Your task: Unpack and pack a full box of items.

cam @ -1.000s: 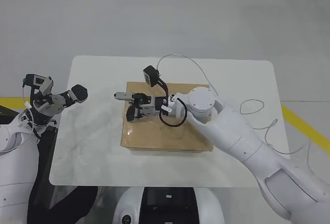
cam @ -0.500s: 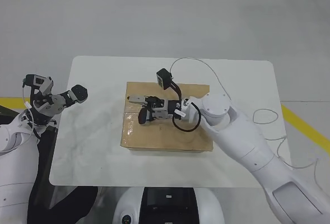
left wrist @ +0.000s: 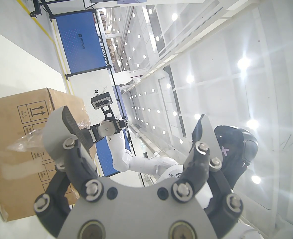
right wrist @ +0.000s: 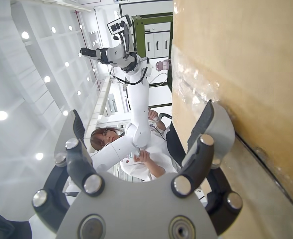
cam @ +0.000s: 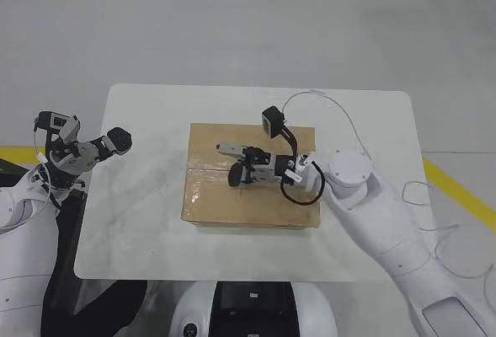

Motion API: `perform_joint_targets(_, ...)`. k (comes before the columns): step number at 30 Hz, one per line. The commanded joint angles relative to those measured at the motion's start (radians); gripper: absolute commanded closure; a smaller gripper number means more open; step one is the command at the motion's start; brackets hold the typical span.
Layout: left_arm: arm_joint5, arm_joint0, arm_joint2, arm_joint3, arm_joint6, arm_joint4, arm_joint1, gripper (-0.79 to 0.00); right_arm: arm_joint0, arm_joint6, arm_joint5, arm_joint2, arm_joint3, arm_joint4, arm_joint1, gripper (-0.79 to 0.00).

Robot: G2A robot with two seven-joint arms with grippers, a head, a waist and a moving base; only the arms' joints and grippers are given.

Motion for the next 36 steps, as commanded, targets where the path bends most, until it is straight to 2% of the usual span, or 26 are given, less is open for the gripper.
perform_joint_targets(1,0.0,0.0,0.0,0.0,0.0,0.0,0.0,-0.785,-0.028,0.003,0.009,0.038,-0.027,-0.016,0.011,-0.785)
perform_joint_targets(18,0.0,0.0,0.0,0.0,0.0,0.0,0.0,-0.785,-0.224,-0.005,0.098,0.28,-0.221,-0.106,0.077,-0.785)
perform_joint_targets(24,0.0,0.0,0.0,0.0,0.0,0.0,0.0,-0.785,-0.293,0.033,0.051,0.366,-0.291,-0.052,0.092,-0.785)
perform_joint_targets(28,0.0,0.0,0.0,0.0,0.0,0.0,0.0,-0.785,-0.262,0.092,-0.012,0.338,-0.271,-0.029,0.09,-0.785)
perform_joint_targets(36,0.0,0.0,0.0,0.0,0.0,0.0,0.0,-0.785,-0.105,0.126,-0.114,0.179,-0.181,-0.05,0.063,-0.785)
